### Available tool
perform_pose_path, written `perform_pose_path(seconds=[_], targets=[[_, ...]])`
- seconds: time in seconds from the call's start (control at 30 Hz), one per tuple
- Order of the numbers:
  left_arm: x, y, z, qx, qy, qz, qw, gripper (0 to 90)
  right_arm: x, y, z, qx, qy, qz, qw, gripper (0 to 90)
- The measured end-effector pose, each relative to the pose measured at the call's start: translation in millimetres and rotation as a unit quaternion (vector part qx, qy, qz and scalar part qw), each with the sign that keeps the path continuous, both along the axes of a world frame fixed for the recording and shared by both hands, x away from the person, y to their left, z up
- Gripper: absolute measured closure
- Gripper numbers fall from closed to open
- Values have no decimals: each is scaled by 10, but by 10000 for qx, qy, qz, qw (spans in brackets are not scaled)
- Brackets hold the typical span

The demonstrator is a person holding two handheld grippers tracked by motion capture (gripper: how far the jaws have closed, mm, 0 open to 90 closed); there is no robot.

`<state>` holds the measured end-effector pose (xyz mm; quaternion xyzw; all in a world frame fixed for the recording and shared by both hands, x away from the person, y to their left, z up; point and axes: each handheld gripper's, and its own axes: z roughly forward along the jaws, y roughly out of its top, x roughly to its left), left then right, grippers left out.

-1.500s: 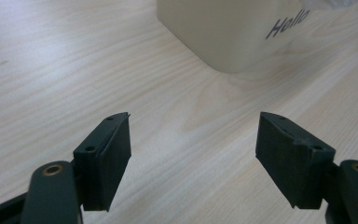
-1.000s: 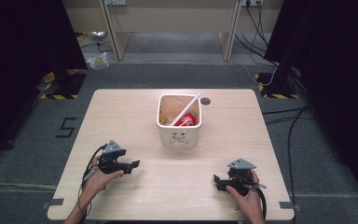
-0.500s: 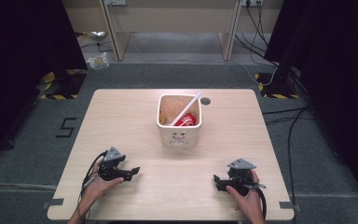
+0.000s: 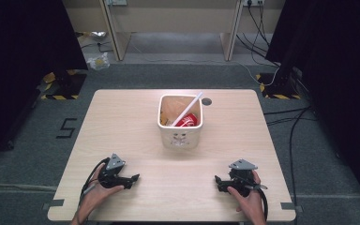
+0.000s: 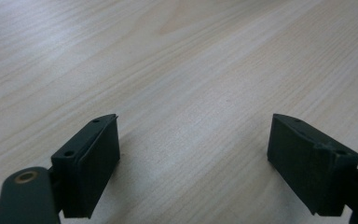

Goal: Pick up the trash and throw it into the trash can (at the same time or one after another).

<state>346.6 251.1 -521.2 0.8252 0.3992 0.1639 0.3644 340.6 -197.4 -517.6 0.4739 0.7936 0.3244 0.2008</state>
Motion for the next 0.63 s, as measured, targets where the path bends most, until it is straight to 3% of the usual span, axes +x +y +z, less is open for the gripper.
perform_pose_path(seconds=[0.63], targets=[[-60,-5,-23,-56,-68,45,10000,148,-1,1,0,3,-1,-2,10000,50]])
